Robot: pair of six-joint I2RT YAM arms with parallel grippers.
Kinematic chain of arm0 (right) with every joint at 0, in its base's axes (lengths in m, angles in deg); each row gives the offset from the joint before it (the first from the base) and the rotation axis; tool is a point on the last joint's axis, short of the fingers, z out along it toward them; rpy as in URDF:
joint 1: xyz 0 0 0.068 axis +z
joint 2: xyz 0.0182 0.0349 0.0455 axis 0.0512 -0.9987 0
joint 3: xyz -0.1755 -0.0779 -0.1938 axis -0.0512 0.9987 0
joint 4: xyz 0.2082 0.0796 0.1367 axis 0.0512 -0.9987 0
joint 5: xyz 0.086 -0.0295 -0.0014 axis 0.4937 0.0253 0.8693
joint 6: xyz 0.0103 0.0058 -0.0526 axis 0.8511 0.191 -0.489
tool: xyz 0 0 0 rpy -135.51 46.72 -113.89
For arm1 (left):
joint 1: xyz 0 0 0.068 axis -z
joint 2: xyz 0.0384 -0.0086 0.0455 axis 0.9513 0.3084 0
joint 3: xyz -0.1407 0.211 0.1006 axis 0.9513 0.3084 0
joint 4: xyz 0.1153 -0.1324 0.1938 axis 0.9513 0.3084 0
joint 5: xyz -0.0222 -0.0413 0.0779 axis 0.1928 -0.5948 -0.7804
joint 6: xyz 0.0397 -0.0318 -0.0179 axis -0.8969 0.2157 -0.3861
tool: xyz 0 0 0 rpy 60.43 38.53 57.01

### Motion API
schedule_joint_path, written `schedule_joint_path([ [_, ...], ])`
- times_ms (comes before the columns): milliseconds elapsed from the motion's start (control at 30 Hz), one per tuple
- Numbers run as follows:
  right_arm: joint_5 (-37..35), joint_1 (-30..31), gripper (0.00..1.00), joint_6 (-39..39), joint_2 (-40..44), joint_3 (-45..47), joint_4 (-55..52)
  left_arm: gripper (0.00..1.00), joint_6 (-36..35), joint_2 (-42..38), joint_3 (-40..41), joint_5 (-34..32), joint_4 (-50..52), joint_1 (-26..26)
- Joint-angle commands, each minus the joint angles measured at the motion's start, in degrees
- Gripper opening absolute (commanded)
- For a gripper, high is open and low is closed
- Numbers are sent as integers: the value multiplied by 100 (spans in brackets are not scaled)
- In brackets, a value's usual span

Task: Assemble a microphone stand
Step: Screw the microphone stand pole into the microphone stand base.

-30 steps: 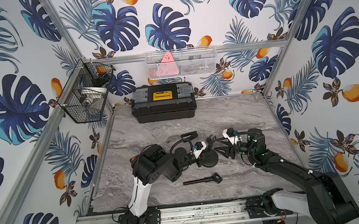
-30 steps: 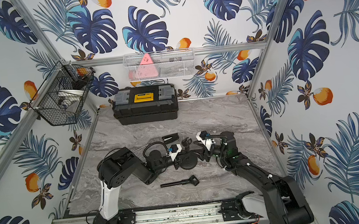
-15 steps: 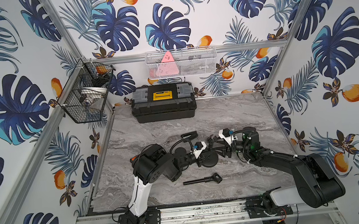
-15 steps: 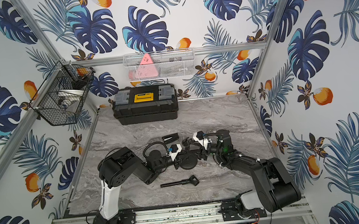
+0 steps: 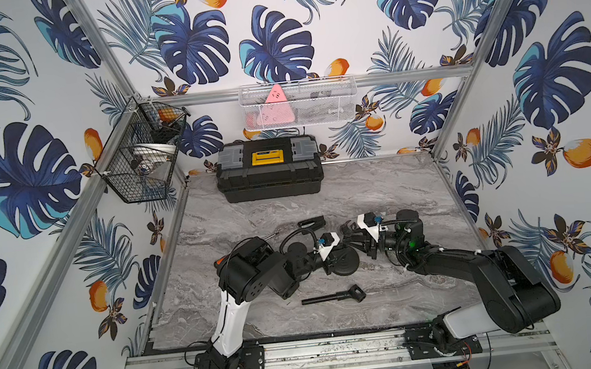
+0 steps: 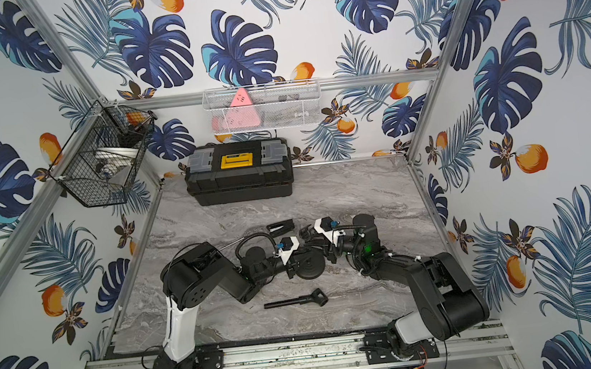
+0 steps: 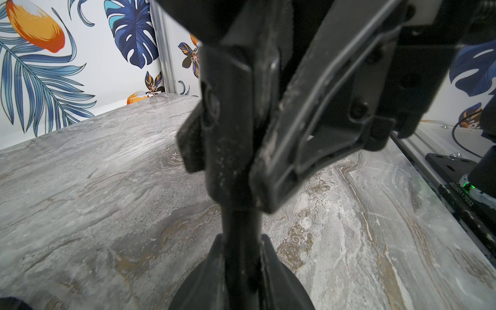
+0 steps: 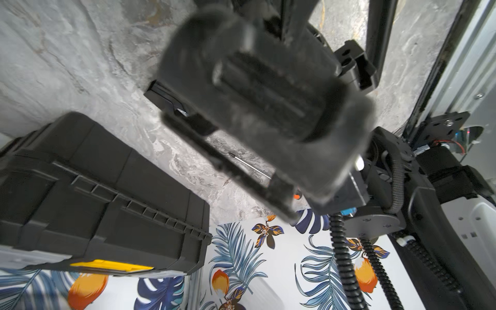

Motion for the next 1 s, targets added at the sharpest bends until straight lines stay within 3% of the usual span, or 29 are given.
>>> schedule_joint_path([
  [0,-12,30,2,365,-54,108,402,16,-135,32,16,-62,464,-4],
  [167,-662,212,0,521,50,280,540,16,-160,14,1,-88,541,-4],
  [300,-1946,700,0,673,331,402,283,16,-159,44,6,-112,513,-13],
  [600,-4735,1759,0,1422,613,1068,986,16,-6,72,87,-65,247,-88],
  [833,-6354,2524,0,1684,738,1206,915,16,-40,46,95,-81,297,-87],
  [967,-6865,2783,0,1760,731,1113,604,16,-63,40,87,-81,361,-92],
])
